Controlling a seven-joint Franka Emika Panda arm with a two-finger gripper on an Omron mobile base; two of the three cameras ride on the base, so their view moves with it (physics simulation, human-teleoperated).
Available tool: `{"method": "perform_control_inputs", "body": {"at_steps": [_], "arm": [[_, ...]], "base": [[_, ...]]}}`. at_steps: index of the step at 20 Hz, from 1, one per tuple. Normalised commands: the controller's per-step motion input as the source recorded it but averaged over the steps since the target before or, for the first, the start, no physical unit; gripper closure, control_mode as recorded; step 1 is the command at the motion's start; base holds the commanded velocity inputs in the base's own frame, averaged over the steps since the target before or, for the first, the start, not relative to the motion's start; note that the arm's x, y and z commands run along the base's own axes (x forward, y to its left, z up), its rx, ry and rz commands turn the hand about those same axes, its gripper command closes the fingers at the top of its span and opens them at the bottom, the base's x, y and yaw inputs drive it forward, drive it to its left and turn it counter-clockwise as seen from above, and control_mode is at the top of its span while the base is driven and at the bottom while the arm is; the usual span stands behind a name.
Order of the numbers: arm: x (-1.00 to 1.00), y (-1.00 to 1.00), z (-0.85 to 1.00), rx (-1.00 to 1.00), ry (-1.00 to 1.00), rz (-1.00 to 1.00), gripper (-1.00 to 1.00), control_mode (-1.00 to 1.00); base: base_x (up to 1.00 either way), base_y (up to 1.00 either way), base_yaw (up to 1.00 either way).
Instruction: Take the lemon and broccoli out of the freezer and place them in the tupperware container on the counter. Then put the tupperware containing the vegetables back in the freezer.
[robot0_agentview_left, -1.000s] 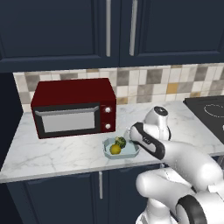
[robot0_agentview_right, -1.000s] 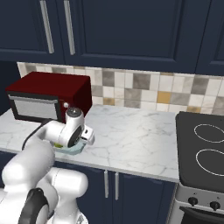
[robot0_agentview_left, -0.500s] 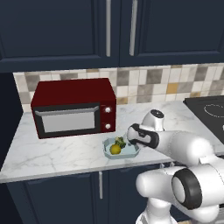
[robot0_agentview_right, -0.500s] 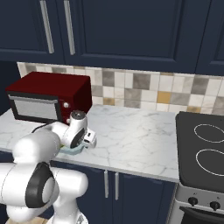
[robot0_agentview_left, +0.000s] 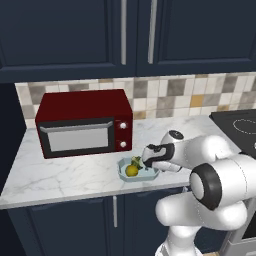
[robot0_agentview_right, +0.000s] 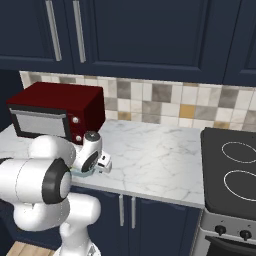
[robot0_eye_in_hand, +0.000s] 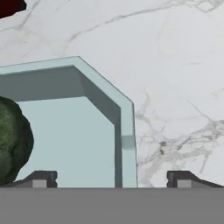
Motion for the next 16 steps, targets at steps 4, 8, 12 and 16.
{"method": "perform_control_inputs", "body": {"at_steps": [4,8,12,16], "arm": [[0.02,0.01,-0.36,0.00,0.00,0.00,-1.00,-1.00],[0.00,0.24,-0.36,-0.01,0.02,0.00,1.00,-1.00],[0.00,0.35,-0.29,-0.06,0.00,0.00,1.00,-1.00],[-0.10,0.40,-0.24,-0.08,0.00,0.00,1.00,-1.00]], "base": [[0.00,0.00,0.00],[0.00,0.00,0.00],[0.00,0.00,0.00],[0.00,0.00,0.00]]}}
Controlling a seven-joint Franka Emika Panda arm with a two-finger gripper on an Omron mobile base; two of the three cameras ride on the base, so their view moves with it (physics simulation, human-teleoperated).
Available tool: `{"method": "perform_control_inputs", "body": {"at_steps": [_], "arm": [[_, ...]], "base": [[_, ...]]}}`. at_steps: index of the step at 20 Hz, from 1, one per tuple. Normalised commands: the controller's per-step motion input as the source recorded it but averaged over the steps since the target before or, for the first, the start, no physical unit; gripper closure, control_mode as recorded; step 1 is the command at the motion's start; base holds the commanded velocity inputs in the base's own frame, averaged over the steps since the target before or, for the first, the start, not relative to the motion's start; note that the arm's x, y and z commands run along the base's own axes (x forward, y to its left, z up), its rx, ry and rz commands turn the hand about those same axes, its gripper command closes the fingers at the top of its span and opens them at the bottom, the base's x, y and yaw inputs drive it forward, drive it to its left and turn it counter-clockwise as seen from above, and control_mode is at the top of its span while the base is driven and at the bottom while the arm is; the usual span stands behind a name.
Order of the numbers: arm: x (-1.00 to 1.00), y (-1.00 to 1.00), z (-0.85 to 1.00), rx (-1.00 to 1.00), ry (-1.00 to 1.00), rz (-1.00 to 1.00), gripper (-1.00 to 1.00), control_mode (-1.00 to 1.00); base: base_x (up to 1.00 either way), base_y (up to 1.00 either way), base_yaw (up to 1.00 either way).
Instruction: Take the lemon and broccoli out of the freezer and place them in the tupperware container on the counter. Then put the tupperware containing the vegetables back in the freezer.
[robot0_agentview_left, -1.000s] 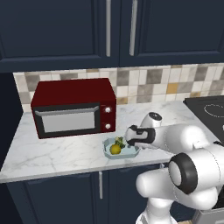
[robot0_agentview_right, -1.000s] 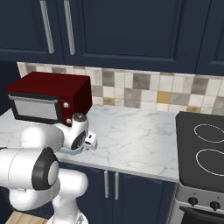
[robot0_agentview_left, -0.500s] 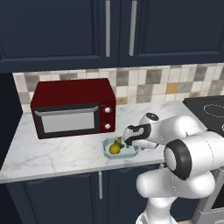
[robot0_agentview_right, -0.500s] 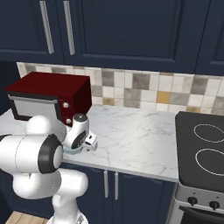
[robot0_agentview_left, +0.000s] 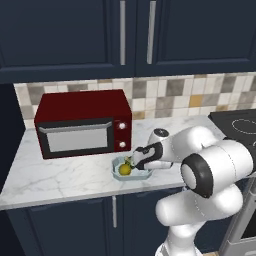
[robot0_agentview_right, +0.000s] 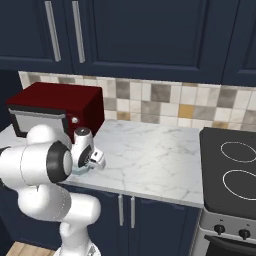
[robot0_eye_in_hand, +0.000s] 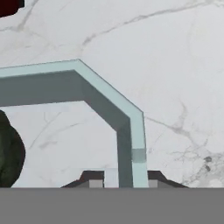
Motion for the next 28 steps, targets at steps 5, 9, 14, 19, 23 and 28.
{"method": "perform_control_inputs", "body": {"at_steps": [5,9,14,19,23,28], "arm": [[-0.39,0.12,0.01,-0.01,0.00,0.00,1.00,-1.00],[-0.67,-0.05,0.50,0.04,-0.03,0.00,1.00,-1.00],[-0.47,-0.12,0.90,0.12,-0.02,0.00,1.00,-1.00],[-0.50,-0.05,1.00,0.11,-0.01,0.00,1.00,-1.00],[-0.78,0.00,1.00,0.02,-0.04,0.00,1.00,-1.00],[-0.66,-0.01,1.00,0.00,0.00,-0.02,1.00,-1.00]], "base": [[0.00,0.00,0.00],[0.00,0.00,0.00],[0.00,0.00,0.00],[0.00,0.00,0.00],[0.00,0.00,0.00],[0.00,0.00,0.00]]}}
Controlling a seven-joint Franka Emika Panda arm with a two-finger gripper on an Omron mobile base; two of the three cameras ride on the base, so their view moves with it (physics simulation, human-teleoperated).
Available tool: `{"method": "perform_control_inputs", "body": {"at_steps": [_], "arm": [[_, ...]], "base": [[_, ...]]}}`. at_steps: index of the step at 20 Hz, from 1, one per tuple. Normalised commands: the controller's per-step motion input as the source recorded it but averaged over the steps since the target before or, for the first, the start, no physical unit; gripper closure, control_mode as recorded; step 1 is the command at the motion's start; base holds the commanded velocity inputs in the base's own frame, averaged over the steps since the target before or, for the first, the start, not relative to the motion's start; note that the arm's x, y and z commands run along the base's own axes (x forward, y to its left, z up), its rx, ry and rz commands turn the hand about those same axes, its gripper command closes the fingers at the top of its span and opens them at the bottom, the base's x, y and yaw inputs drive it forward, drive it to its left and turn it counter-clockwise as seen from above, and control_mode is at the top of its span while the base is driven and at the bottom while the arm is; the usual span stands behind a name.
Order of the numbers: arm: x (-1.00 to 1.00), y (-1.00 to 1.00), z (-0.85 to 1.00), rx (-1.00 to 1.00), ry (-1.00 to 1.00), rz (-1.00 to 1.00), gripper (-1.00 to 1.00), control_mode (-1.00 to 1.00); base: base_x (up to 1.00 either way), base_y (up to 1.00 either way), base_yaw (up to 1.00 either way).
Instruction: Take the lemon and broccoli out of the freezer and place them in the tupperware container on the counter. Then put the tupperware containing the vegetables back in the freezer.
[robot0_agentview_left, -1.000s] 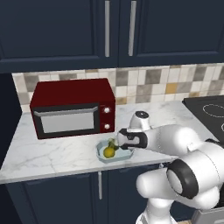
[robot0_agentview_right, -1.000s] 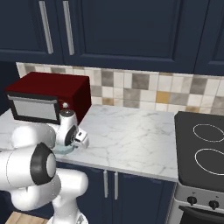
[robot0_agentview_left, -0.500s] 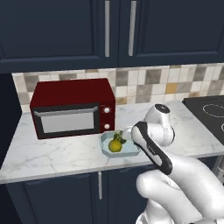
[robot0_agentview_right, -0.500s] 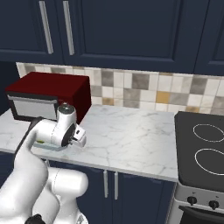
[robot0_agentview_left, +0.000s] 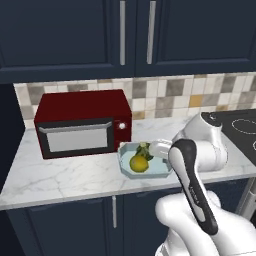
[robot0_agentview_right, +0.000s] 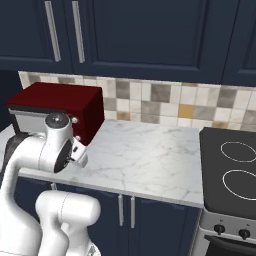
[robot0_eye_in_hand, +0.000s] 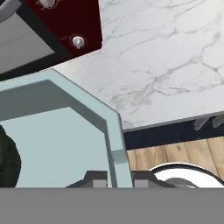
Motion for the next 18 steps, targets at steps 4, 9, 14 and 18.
{"method": "perform_control_inputs", "body": {"at_steps": [4,9,14,18], "arm": [[-0.70,-0.09,1.00,0.00,-0.02,-0.02,1.00,-1.00],[-0.61,-0.20,1.00,0.00,0.00,-0.03,1.00,-1.00],[-0.60,-0.16,0.85,0.00,0.00,-0.01,1.00,-1.00],[-0.43,-0.01,0.54,-0.01,0.00,0.00,1.00,-1.00]], "base": [[0.00,0.00,0.00],[0.00,0.00,0.00],[0.00,0.00,0.00],[0.00,0.00,0.00]]}}
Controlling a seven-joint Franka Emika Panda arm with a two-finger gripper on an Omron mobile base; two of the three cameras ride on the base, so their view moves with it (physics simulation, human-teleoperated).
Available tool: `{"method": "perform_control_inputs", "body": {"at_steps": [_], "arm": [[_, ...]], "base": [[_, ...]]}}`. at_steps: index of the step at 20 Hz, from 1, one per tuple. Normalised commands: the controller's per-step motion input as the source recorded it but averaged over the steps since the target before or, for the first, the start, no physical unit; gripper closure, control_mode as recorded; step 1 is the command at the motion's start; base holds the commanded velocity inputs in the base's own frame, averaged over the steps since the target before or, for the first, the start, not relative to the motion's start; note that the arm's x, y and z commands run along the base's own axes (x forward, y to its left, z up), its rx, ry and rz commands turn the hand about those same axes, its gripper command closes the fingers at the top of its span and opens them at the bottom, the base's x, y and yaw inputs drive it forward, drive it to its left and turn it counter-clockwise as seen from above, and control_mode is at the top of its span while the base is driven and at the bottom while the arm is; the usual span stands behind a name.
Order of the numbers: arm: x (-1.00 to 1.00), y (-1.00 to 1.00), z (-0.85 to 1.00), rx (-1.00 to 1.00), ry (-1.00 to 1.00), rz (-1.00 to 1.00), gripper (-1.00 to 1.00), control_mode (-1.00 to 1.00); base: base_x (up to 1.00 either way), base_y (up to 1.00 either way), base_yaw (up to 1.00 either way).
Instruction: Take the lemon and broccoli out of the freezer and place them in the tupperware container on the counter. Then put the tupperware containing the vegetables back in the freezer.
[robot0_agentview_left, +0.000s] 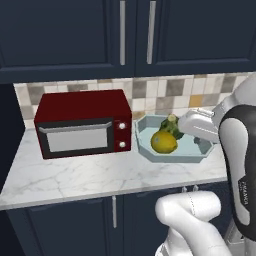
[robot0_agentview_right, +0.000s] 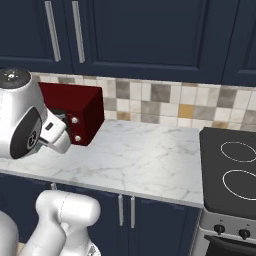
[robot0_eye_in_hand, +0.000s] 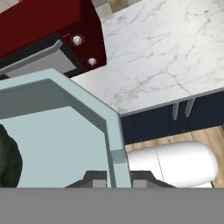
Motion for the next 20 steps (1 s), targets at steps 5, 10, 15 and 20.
{"method": "perform_control_inputs", "body": {"at_steps": [5,10,15,20], "arm": [[-0.42,0.00,0.12,-0.02,0.00,0.00,1.00,-1.00],[-0.32,0.00,-0.01,0.00,0.00,0.00,1.00,1.00],[0.00,0.00,0.00,0.00,0.00,0.00,1.00,1.00],[0.00,0.00,0.00,0.00,0.00,0.00,1.00,1.00]], "base": [[0.00,0.00,0.00],[-0.15,0.00,0.00],[-0.98,0.14,0.00],[-1.00,0.69,0.00]]}}
